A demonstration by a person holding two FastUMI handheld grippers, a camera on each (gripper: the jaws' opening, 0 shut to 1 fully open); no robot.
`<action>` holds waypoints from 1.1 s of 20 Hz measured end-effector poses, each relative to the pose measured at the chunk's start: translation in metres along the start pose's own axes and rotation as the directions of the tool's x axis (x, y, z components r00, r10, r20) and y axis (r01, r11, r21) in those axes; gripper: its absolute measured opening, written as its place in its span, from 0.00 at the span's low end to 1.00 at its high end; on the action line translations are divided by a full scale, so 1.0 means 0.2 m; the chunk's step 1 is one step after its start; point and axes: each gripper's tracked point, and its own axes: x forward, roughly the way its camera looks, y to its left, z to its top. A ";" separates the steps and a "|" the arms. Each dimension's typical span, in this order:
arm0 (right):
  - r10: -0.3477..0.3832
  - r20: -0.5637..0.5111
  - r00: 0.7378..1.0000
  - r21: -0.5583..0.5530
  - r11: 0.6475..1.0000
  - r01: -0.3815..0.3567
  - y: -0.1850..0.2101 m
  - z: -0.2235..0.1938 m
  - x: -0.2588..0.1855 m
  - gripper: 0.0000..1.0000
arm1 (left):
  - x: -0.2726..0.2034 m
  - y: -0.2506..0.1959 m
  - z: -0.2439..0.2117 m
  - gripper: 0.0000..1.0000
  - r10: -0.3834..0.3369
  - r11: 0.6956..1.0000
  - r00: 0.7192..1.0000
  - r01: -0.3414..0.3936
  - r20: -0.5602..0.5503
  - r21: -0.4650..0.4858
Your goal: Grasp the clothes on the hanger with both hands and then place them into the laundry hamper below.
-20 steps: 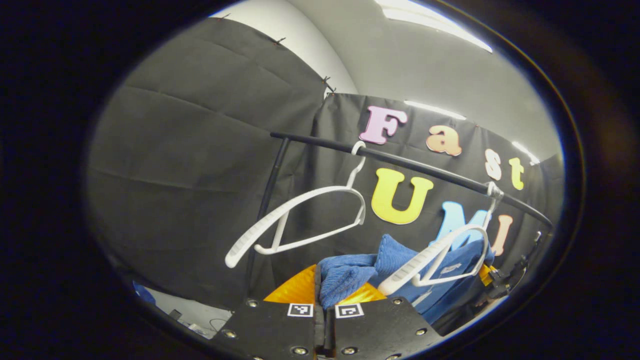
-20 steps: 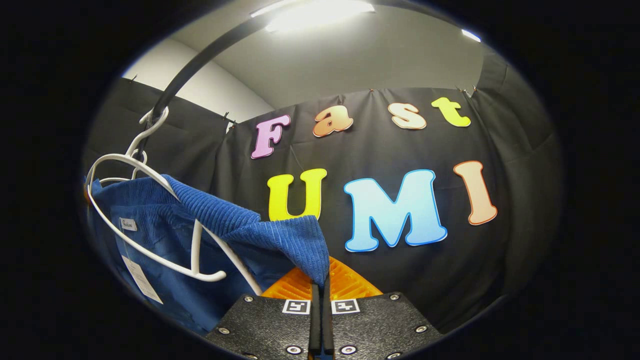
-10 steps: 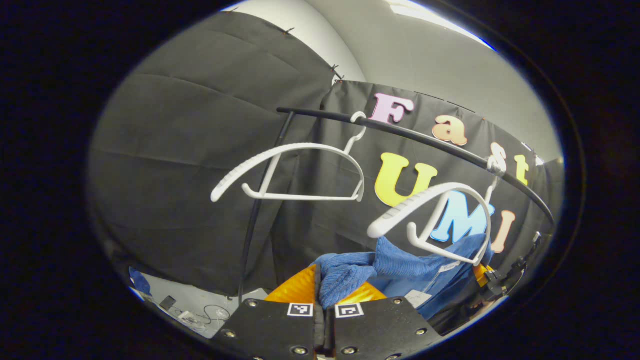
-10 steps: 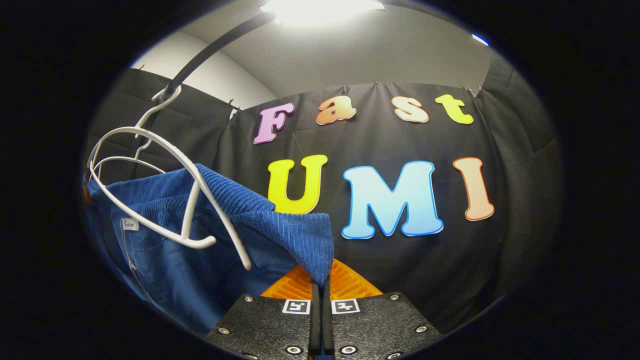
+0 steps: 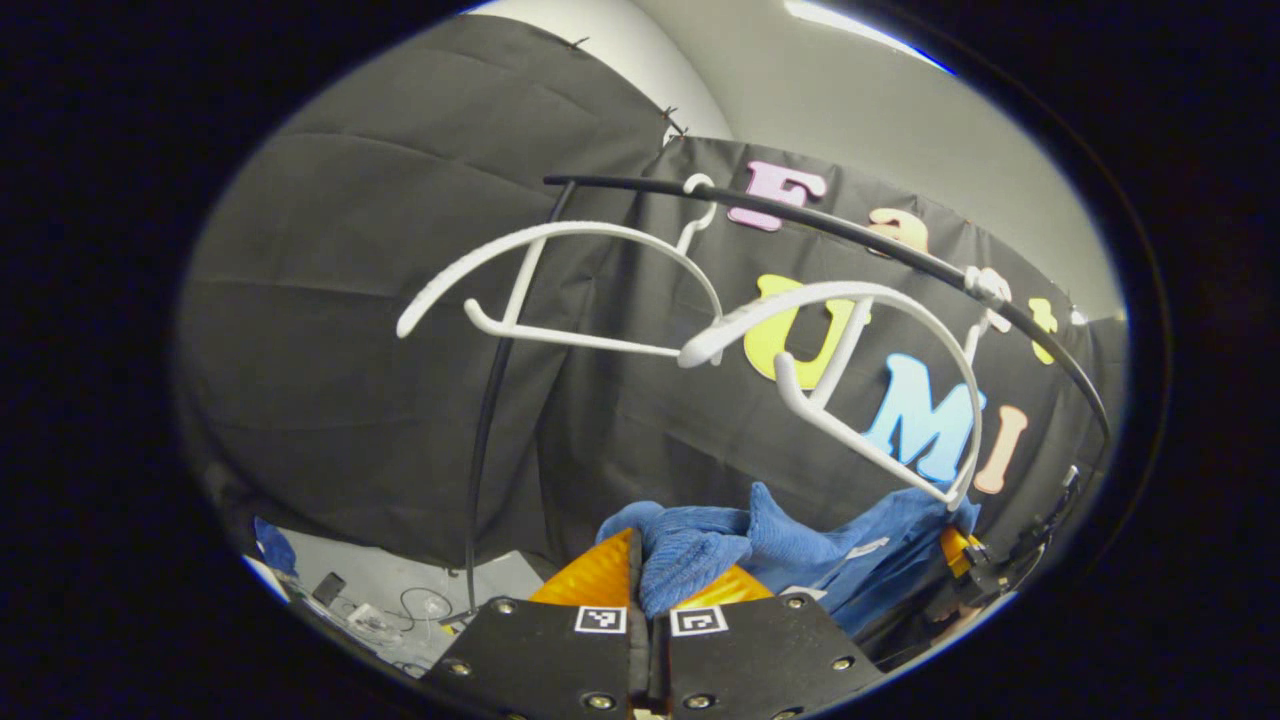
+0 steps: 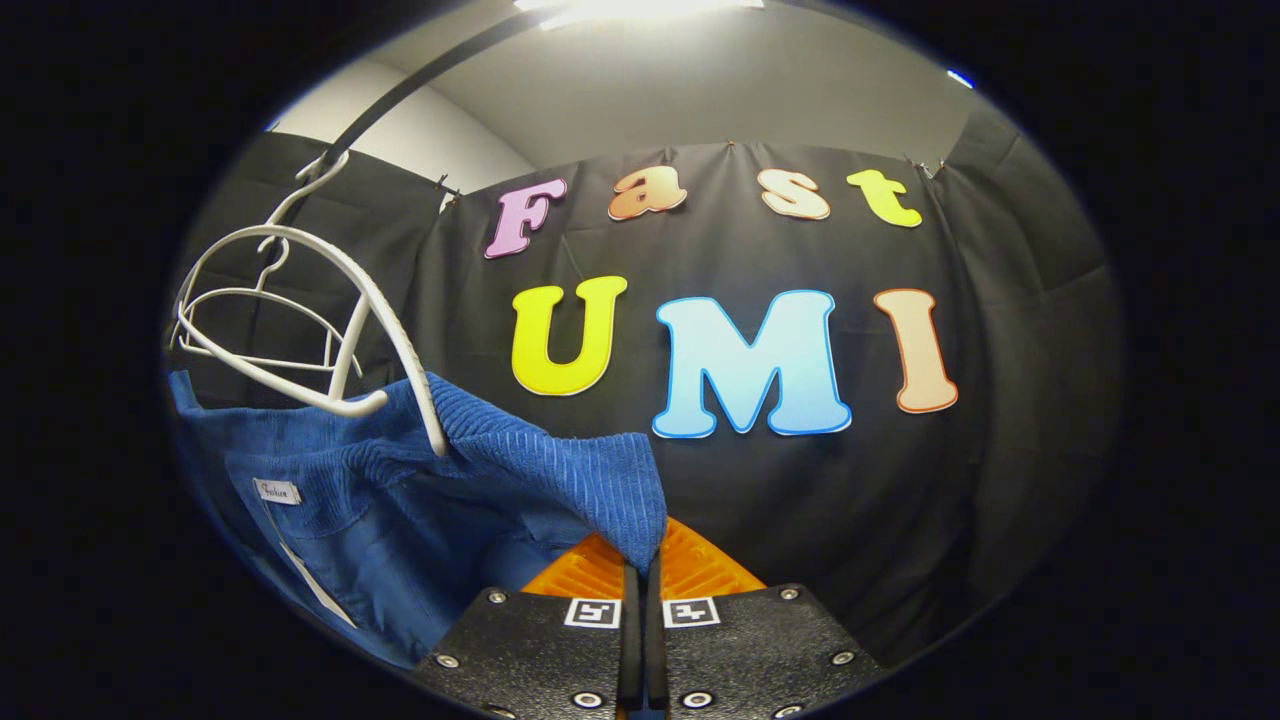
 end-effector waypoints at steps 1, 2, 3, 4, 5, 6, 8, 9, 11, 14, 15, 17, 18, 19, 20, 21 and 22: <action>-0.008 -0.009 1.000 0.008 1.000 0.008 -0.01 -0.02 -0.03 0.01 | 0.01 -0.01 -0.02 0.01 0.000 1.000 1.000 0.000 -0.007 0.003; -0.016 -0.019 1.000 0.008 1.000 0.017 -0.02 -0.03 -0.05 0.01 | 0.00 -0.02 -0.03 0.01 0.001 1.000 1.000 -0.001 -0.016 0.010; -0.026 -0.029 0.999 0.005 1.000 0.026 -0.04 -0.06 -0.07 0.01 | 0.00 -0.02 -0.05 0.01 0.001 1.000 1.000 -0.001 -0.023 0.021; -0.034 -0.045 0.998 -0.001 0.999 0.034 -0.06 -0.10 -0.09 0.01 | 0.00 -0.02 -0.06 0.01 0.003 0.999 1.000 -0.002 -0.028 0.034; -0.036 -0.061 0.997 -0.001 0.999 0.036 -0.06 -0.13 -0.11 0.01 | -0.01 -0.03 -0.06 0.01 -0.003 0.999 0.999 0.004 -0.034 0.043; -0.037 -0.078 0.996 0.000 0.999 0.037 -0.07 -0.17 -0.13 0.01 | -0.02 -0.03 -0.06 0.01 -0.010 0.999 0.999 0.012 -0.041 0.048; -0.044 -0.095 0.994 -0.011 0.999 0.043 -0.07 -0.20 -0.20 0.01 | -0.06 0.00 -0.05 0.01 -0.009 0.998 0.999 0.012 -0.045 0.067; -0.045 -0.099 0.994 -0.017 0.999 0.044 -0.07 -0.21 -0.24 0.01 | -0.08 0.01 -0.05 0.01 -0.007 0.997 0.999 0.010 -0.044 0.081; -0.046 -0.112 0.993 -0.015 0.999 0.045 -0.08 -0.21 -0.31 0.01 | -0.22 0.03 -0.08 0.01 -0.006 0.994 0.999 0.012 -0.054 0.112; -0.037 -0.135 0.990 0.033 0.999 0.042 -0.05 -0.19 -0.42 0.01 | -0.32 0.07 -0.11 0.01 0.003 0.990 0.997 0.008 -0.077 0.144; -0.032 -0.141 0.989 0.038 0.999 0.038 -0.04 -0.19 -0.46 0.01 | -0.37 0.08 -0.11 0.01 -0.001 0.990 0.997 0.012 -0.077 0.142; -0.041 -0.154 0.987 0.040 0.998 0.048 -0.04 -0.16 -0.57 0.00 | -0.45 0.08 -0.10 0.01 -0.026 0.988 0.996 0.038 -0.083 0.148; -0.045 -0.156 0.987 0.053 0.997 0.054 -0.04 -0.13 -0.62 0.01 | -0.49 0.09 -0.08 0.01 -0.042 0.985 0.995 0.056 -0.087 0.163; -0.049 -0.153 0.987 0.068 0.996 0.060 -0.02 -0.10 -0.68 0.01 | -0.54 0.09 -0.05 0.01 -0.060 0.983 0.994 0.074 -0.086 0.170; -0.058 -0.145 0.988 0.076 0.995 0.070 -0.02 -0.06 -0.73 0.01 | -0.58 0.10 -0.01 0.01 -0.086 0.981 0.993 0.098 -0.080 0.166; -0.079 -0.138 0.987 0.079 0.993 0.091 -0.03 -0.01 -0.79 0.01 | -0.62 0.09 0.04 0.01 -0.114 0.980 0.991 0.124 -0.071 0.158; -0.100 -0.134 0.986 0.085 0.990 0.112 -0.02 0.04 -0.85 0.01 | -0.66 0.09 0.08 0.01 -0.140 0.977 0.988 0.149 -0.065 0.151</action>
